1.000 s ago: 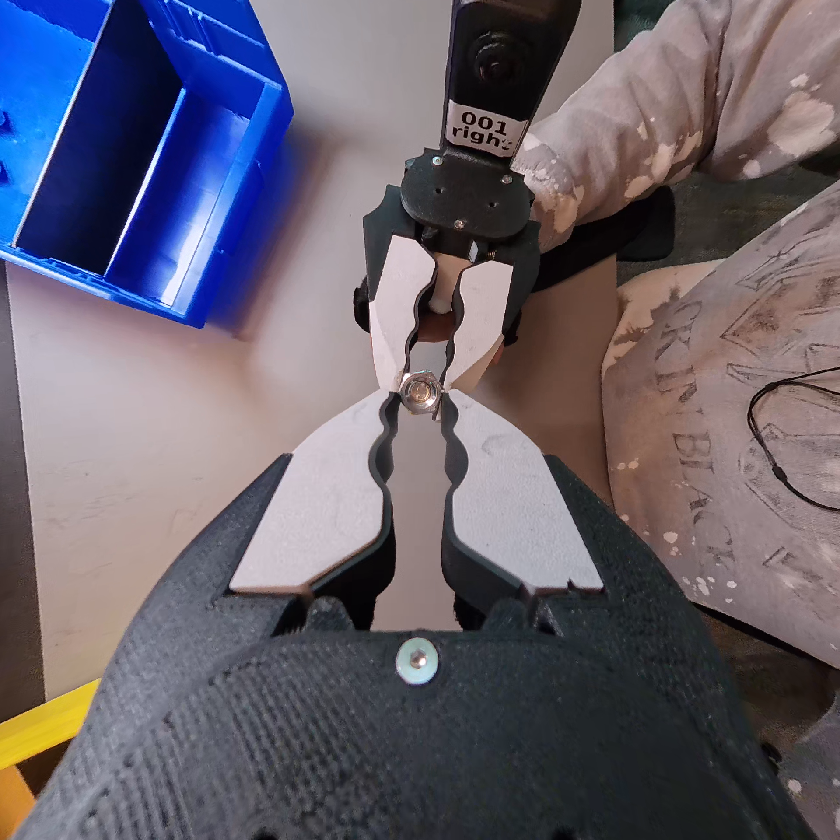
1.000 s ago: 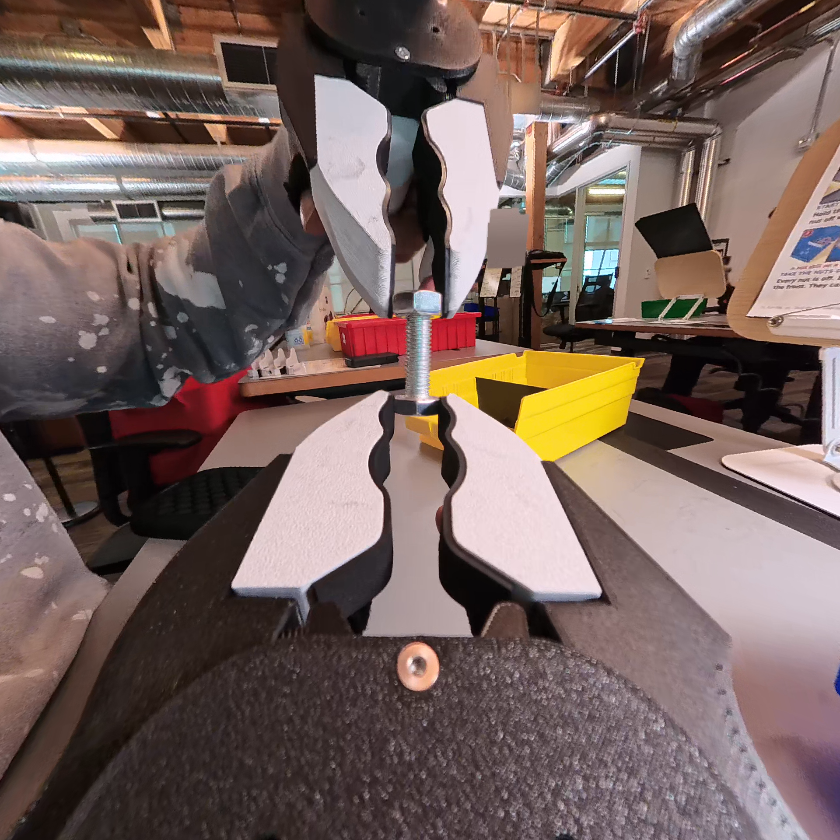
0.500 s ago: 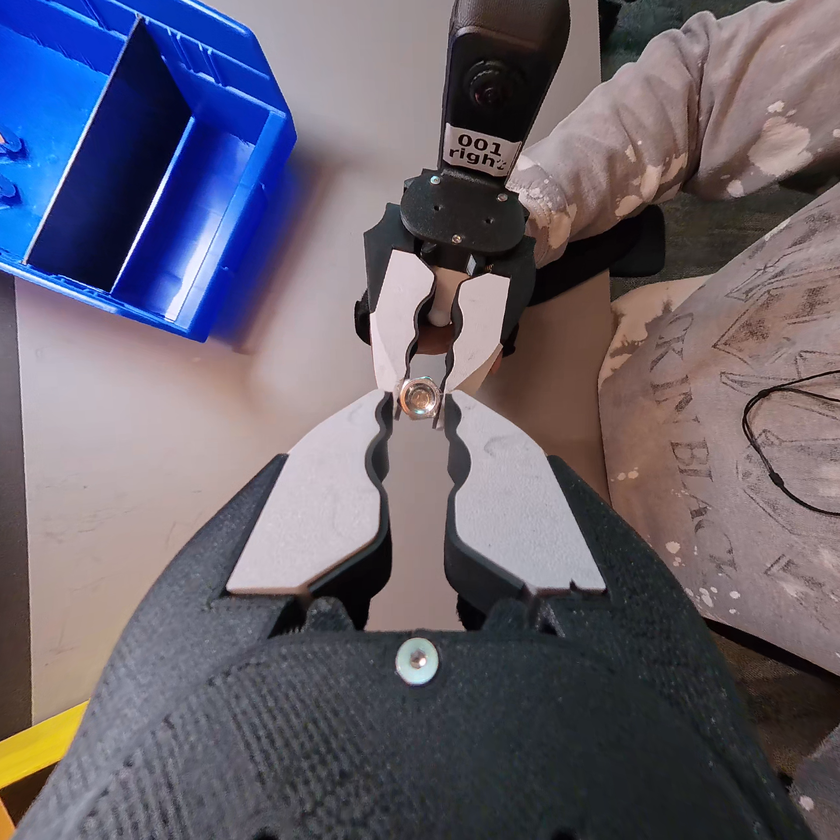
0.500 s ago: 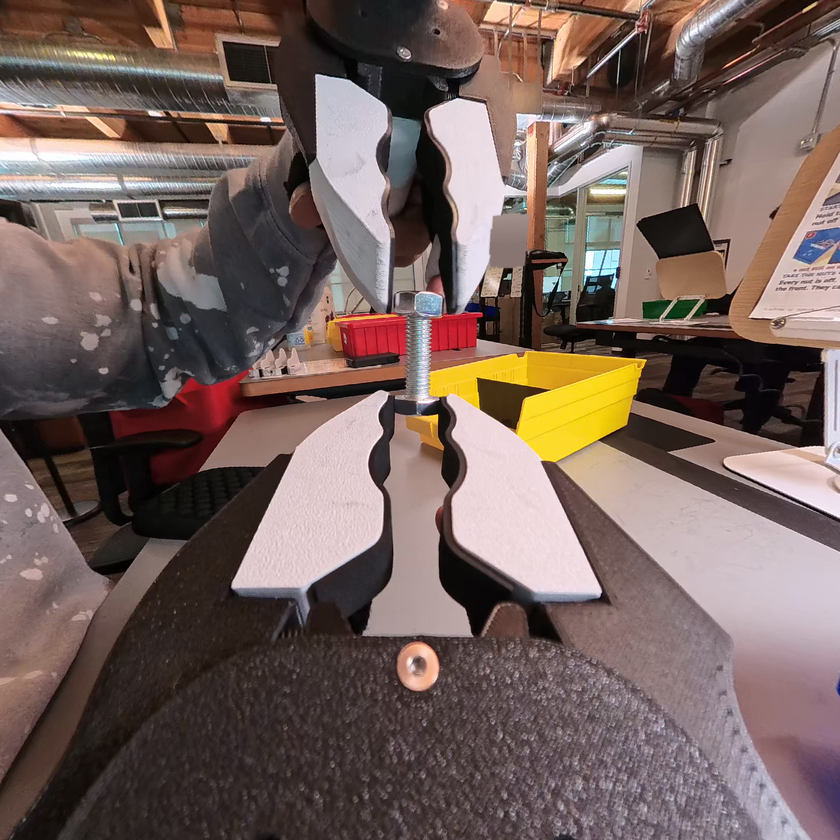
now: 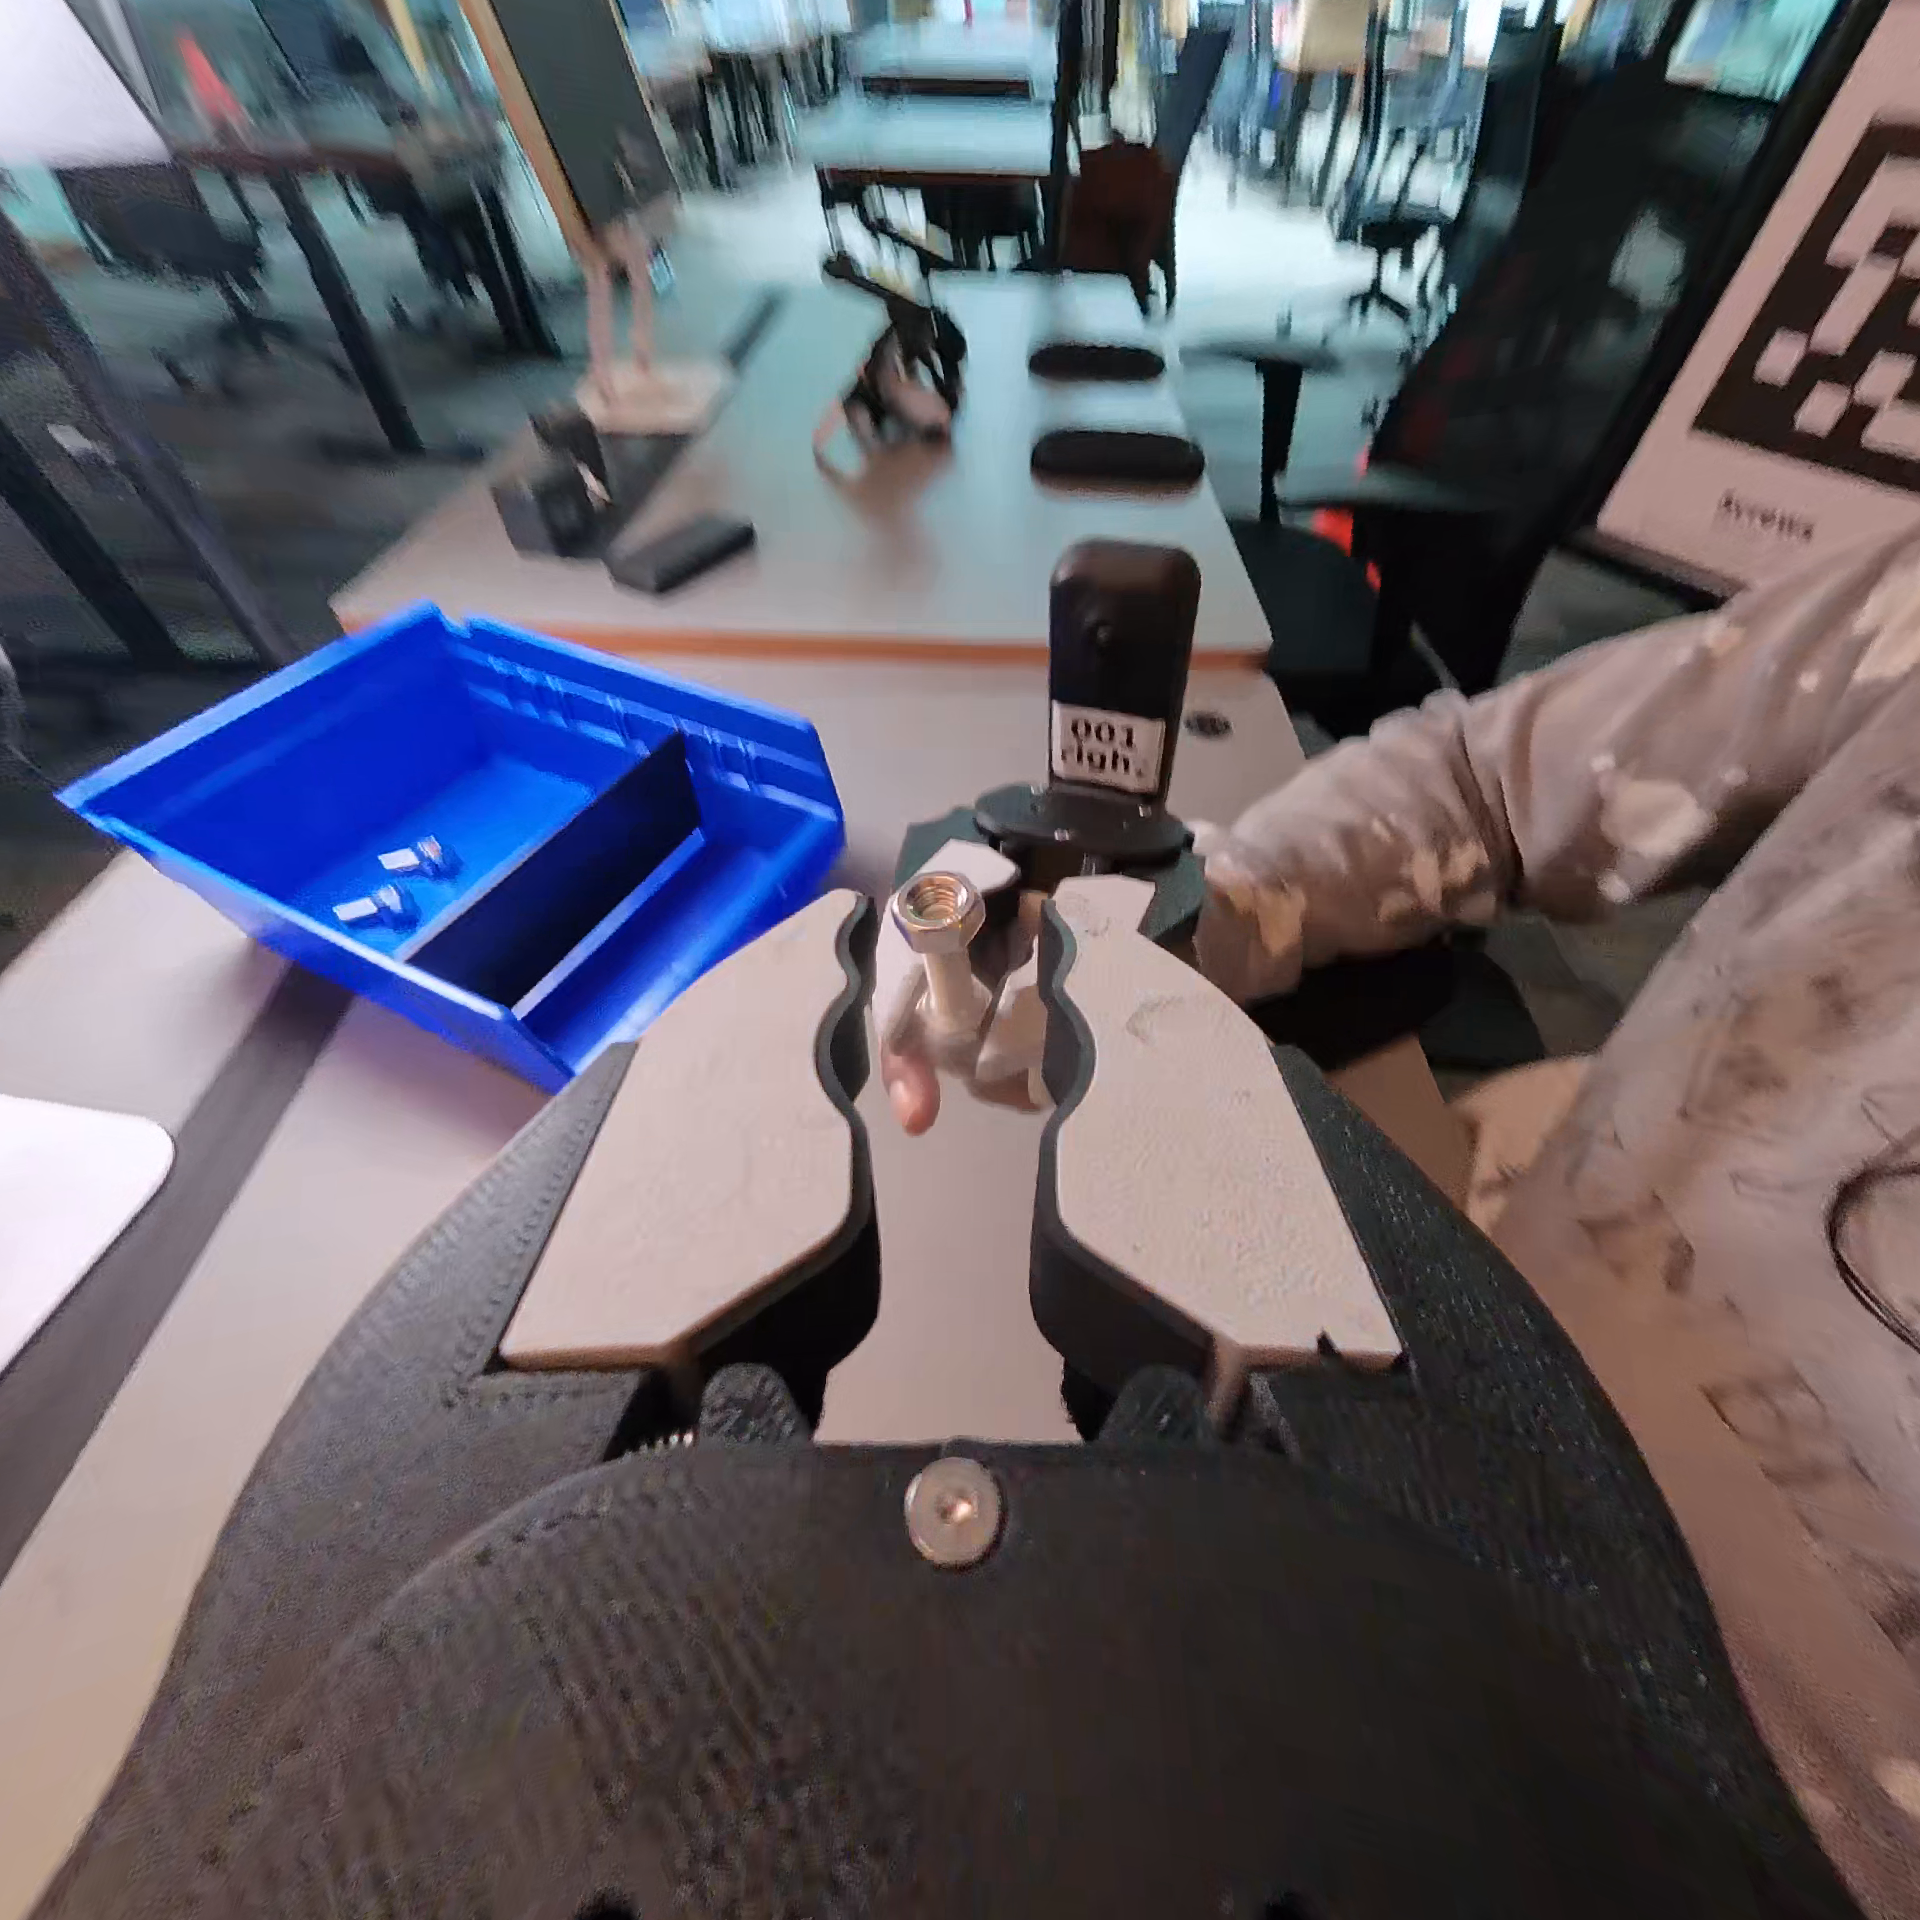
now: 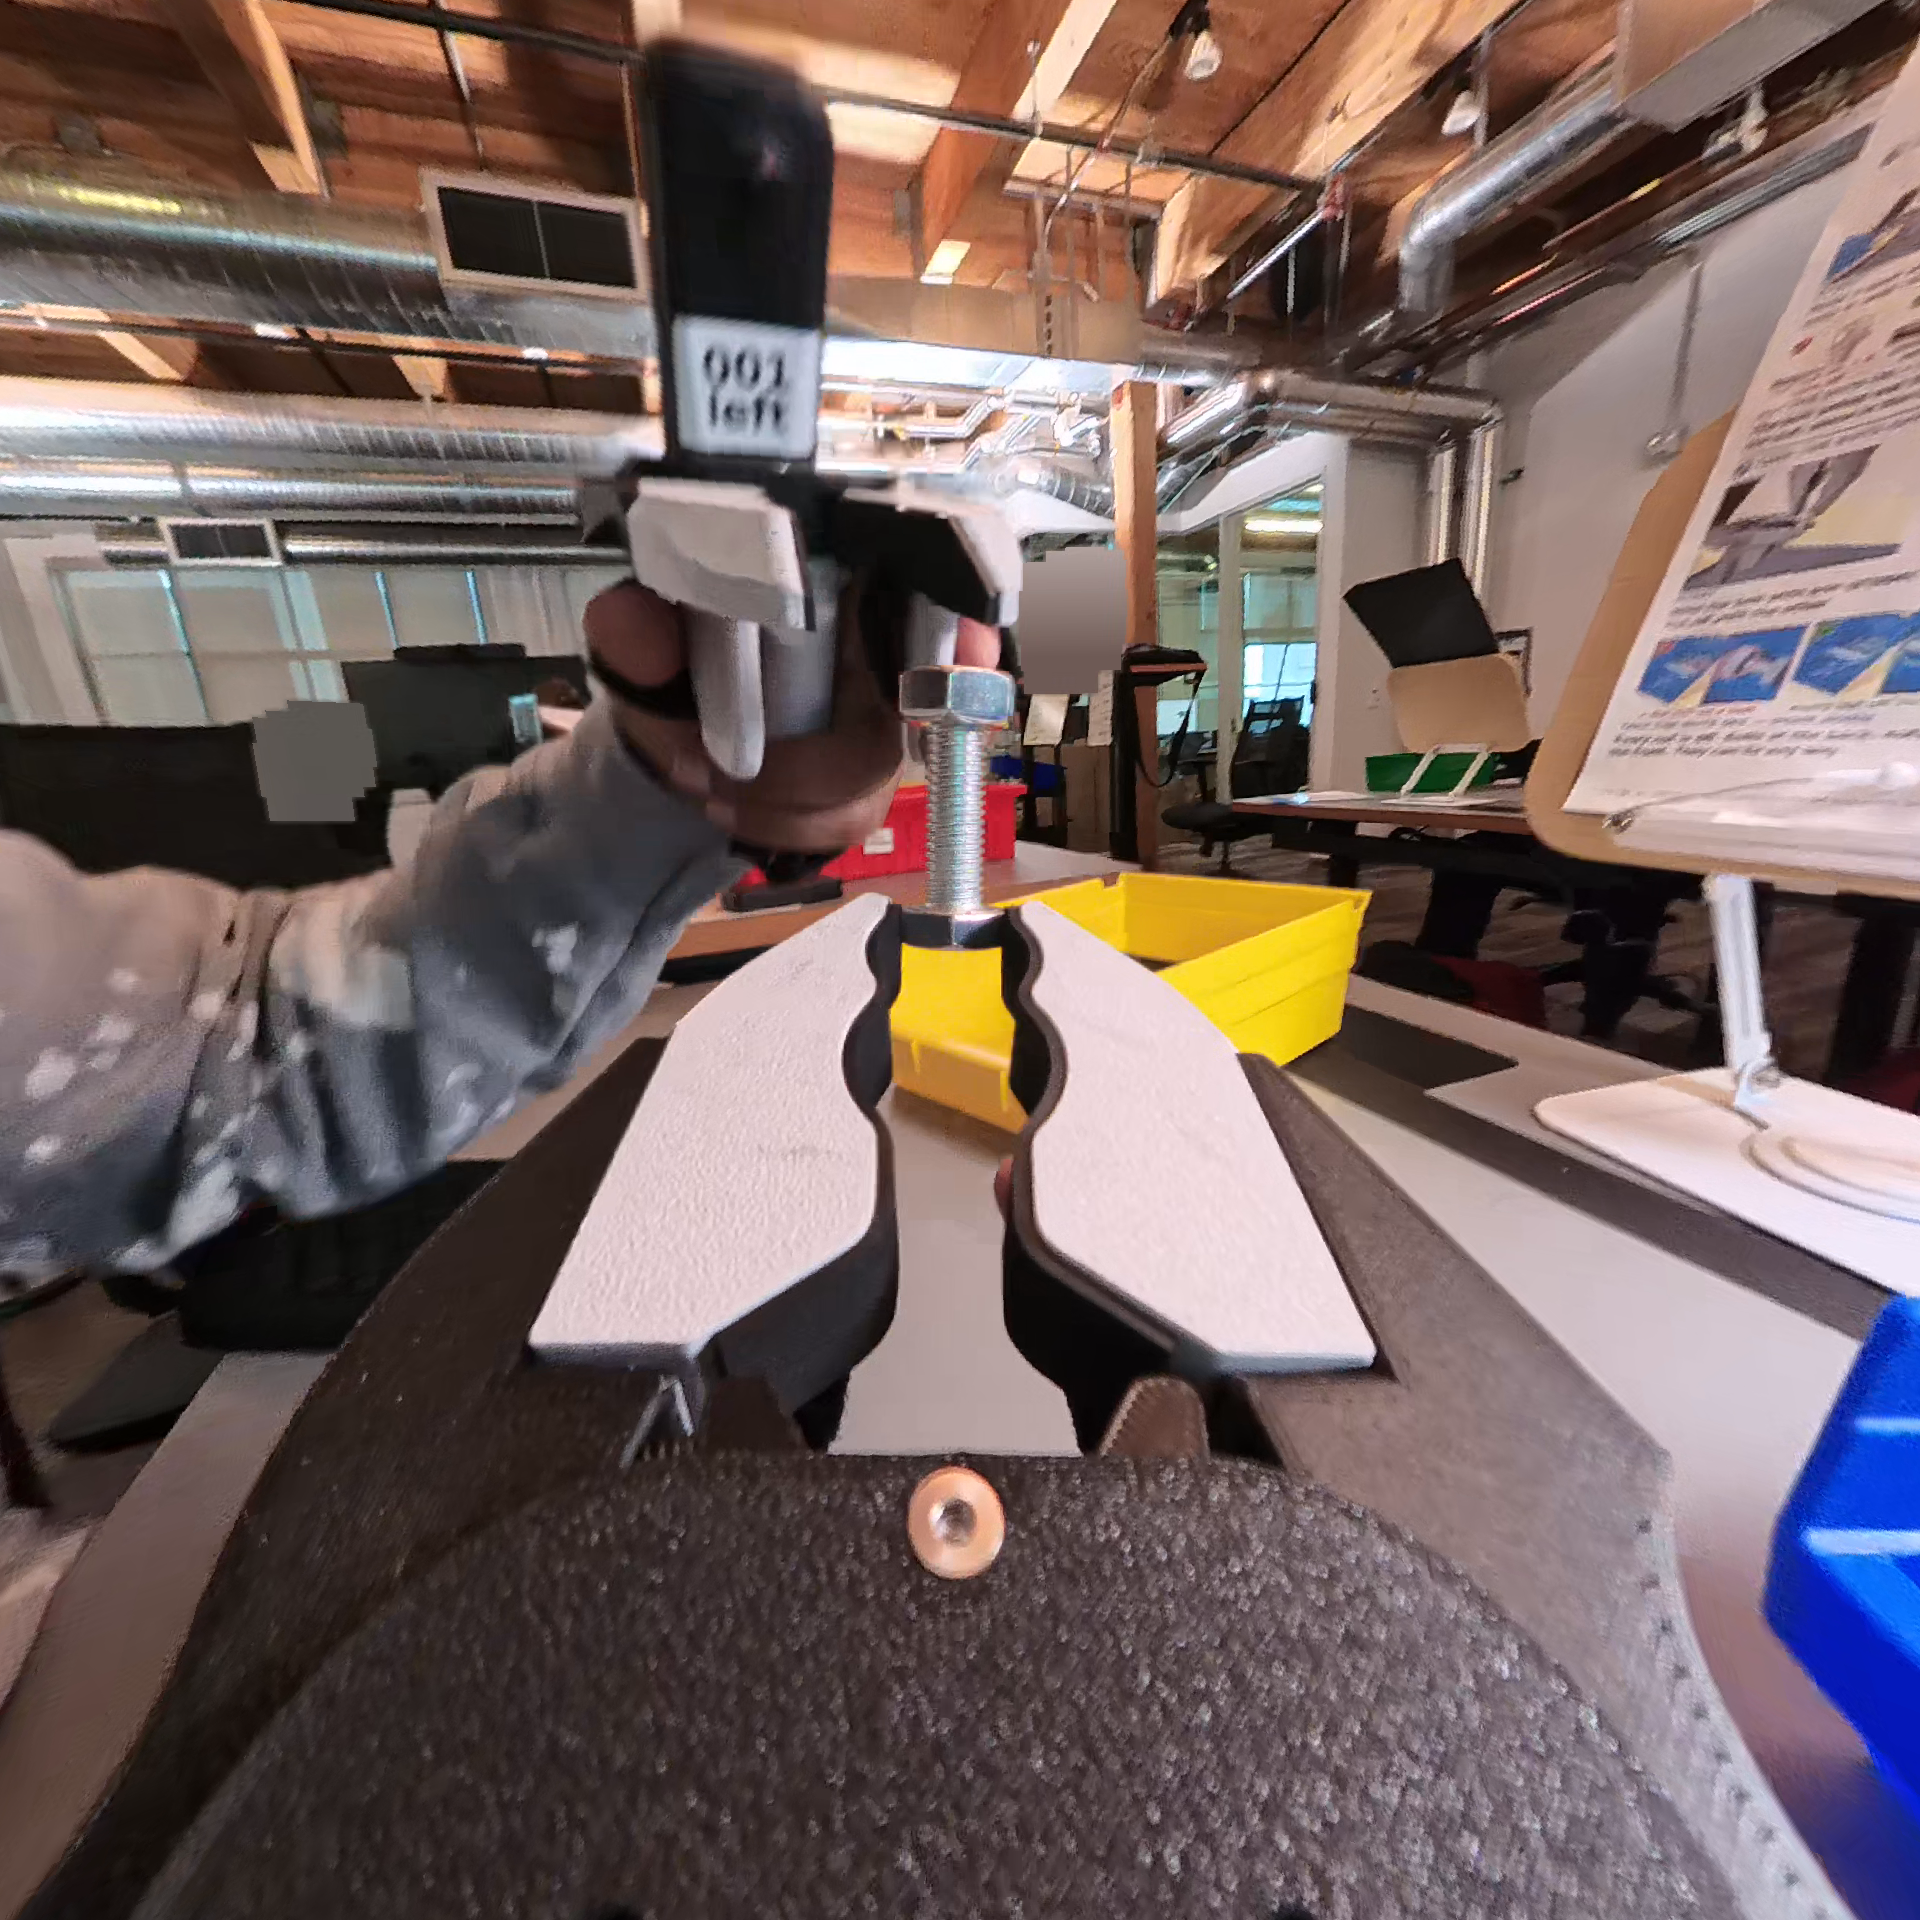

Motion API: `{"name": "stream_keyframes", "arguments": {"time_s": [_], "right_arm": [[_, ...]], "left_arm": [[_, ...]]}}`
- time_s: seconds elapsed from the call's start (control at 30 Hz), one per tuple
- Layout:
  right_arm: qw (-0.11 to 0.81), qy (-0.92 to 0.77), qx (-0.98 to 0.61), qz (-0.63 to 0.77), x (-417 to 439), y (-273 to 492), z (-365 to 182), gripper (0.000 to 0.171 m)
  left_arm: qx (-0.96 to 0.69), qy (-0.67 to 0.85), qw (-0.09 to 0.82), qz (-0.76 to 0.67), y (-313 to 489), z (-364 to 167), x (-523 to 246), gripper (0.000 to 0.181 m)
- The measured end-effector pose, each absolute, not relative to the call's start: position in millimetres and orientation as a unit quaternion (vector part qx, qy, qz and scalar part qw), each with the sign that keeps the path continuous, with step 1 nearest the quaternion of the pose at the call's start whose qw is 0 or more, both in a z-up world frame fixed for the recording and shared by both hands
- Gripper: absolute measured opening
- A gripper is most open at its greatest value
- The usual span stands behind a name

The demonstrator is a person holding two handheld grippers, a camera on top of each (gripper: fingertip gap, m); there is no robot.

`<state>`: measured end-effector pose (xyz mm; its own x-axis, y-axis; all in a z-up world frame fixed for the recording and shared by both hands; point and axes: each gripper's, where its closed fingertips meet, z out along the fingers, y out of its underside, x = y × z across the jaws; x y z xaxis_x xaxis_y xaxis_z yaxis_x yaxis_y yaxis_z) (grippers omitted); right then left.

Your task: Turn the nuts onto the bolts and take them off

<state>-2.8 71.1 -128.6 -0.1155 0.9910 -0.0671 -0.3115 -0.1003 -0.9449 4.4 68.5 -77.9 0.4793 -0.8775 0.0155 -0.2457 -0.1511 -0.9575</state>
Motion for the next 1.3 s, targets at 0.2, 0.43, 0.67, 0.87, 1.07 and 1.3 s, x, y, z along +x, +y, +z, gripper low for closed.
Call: {"name": "stream_keyframes", "arguments": {"time_s": [0.2,0.43,0.67,0.87,1.07,1.3], "right_arm": [[0.567,-0.409,-0.385,0.603,-21.1,84.7,-81.3,0.018],[0.58,-0.412,-0.374,0.596,-46.1,81.6,-68.3,0.018],[0.577,-0.42,-0.383,0.587,-56.1,82.6,-80.0,0.018],[0.572,-0.421,-0.385,0.589,-55.0,83.2,-85.0,0.018],[0.565,-0.425,-0.37,0.603,-51.0,77.7,-82.8,0.018],[0.541,-0.429,-0.345,0.636,-47.3,66.0,-76.6,0.018]], "left_arm": [[-0.642,0.33,0.62,-0.308,87.8,-44.5,-10.6,0.031],[-0.616,0.306,0.655,-0.314,80.9,-36.0,-32.3,0.028],[-0.618,0.31,0.65,-0.316,84.2,-43.3,-33.2,0.023],[-0.619,0.312,0.652,-0.307,87.5,-47.7,-32.0,0.018],[-0.6,0.322,0.649,-0.34,81.3,-45.5,-29.1,0.018],[-0.584,0.338,0.649,-0.351,72.4,-40.5,-29.0,0.021]]}}
